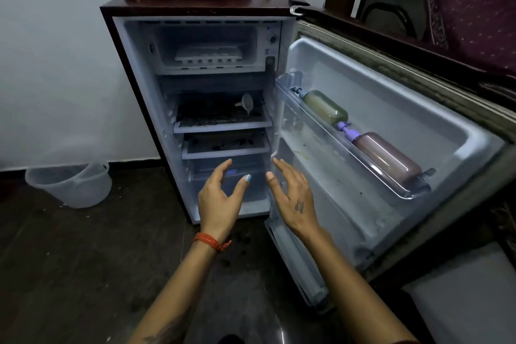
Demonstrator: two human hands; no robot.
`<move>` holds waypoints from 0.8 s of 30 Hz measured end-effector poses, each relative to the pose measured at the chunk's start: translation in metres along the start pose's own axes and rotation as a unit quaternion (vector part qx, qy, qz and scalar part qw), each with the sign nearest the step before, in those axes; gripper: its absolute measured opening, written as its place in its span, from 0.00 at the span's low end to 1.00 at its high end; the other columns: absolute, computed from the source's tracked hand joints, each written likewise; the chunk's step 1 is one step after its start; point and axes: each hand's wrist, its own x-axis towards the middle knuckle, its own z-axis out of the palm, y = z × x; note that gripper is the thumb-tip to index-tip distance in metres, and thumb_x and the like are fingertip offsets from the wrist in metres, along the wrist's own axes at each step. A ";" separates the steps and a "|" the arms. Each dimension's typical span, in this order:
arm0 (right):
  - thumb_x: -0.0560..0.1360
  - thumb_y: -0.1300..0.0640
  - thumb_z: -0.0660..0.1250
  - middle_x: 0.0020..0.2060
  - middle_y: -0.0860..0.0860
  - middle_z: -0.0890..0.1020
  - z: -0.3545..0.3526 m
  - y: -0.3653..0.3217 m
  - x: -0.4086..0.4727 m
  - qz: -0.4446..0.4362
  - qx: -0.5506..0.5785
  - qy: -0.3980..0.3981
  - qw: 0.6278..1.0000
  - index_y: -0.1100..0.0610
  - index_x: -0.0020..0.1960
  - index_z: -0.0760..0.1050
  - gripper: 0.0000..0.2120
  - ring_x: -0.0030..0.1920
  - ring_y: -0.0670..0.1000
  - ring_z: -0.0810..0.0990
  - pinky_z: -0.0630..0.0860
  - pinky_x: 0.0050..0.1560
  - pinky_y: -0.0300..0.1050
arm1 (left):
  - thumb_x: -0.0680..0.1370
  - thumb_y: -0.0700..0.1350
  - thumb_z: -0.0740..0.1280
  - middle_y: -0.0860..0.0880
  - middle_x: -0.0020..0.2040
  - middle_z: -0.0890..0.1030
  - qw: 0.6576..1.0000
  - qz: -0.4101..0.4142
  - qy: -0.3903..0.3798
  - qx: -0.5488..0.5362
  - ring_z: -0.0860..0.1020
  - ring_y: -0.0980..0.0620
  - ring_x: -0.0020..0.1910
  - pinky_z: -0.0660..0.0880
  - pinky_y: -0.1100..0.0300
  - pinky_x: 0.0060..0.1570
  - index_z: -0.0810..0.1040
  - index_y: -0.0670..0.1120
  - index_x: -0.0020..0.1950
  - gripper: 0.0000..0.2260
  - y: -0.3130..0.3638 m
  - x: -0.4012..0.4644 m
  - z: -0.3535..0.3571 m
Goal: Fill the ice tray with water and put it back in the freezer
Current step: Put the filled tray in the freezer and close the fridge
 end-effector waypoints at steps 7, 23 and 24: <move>0.74 0.36 0.51 0.72 0.49 0.66 -0.013 -0.003 -0.025 0.020 -0.005 0.024 0.999 0.48 0.72 0.63 0.31 0.73 0.47 0.61 0.53 0.66 0.36 | 0.74 0.49 0.70 0.50 0.64 0.75 0.999 0.028 -0.023 0.016 0.73 0.50 0.64 0.72 0.50 0.63 0.71 0.48 0.68 0.23 0.010 -0.022 0.000; 0.76 0.38 0.52 0.69 0.47 0.70 -0.085 0.023 -0.097 0.016 -0.033 0.142 0.989 0.52 0.71 0.67 0.29 0.69 0.43 0.63 0.54 0.66 0.30 | 0.74 0.49 0.70 0.48 0.68 0.73 0.991 0.077 -0.107 0.011 0.71 0.50 0.67 0.71 0.53 0.64 0.68 0.48 0.71 0.26 0.038 -0.091 0.061; 0.75 0.36 0.51 0.69 0.47 0.71 -0.093 0.027 -0.101 0.011 -0.027 0.149 0.988 0.52 0.70 0.67 0.30 0.69 0.43 0.64 0.56 0.67 0.33 | 0.74 0.49 0.70 0.47 0.68 0.73 0.991 0.079 -0.105 0.009 0.71 0.50 0.67 0.71 0.53 0.64 0.68 0.47 0.71 0.27 0.042 -0.095 0.070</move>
